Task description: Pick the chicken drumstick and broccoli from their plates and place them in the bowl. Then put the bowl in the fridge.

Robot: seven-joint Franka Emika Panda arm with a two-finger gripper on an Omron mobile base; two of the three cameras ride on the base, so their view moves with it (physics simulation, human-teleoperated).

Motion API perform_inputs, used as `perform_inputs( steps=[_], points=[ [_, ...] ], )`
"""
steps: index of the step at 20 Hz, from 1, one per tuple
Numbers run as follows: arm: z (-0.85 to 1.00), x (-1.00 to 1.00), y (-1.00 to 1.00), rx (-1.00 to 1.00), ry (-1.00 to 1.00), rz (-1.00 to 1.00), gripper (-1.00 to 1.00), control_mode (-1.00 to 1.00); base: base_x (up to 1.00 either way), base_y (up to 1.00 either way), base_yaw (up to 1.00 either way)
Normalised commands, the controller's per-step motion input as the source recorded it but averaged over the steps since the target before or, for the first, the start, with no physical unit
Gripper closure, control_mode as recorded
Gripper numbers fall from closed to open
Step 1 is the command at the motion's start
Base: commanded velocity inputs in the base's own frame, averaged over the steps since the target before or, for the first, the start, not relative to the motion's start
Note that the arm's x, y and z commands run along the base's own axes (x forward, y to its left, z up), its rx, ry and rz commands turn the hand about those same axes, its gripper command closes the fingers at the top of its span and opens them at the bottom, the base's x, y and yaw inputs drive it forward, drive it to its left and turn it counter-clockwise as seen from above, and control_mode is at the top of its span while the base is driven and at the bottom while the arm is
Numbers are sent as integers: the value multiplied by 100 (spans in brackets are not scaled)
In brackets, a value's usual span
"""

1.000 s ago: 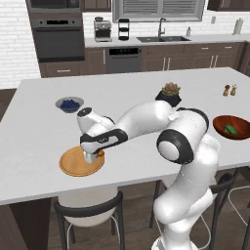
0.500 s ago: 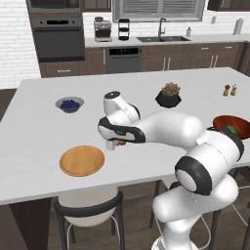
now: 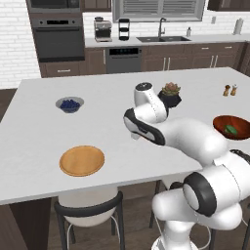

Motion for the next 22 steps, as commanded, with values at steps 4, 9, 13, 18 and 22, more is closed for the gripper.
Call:
perform_inputs(
  steps=[4, 9, 13, 18, 22],
  points=[
    [22, 0, -100, 0, -10, -22, 100, -100, 0, 0, 0],
    [30, -1, -100, 2, -5, -25, 100, -100, 0, 0, 0],
    [13, -3, -100, 0, -3, -25, 100, -100, 0, 0, 0],
    [20, 0, -100, 0, -1, -25, 100, -100, 0, 0, 0],
    [26, 0, -100, 0, 0, -23, 100, -100, 0, 0, 0]
  ],
)
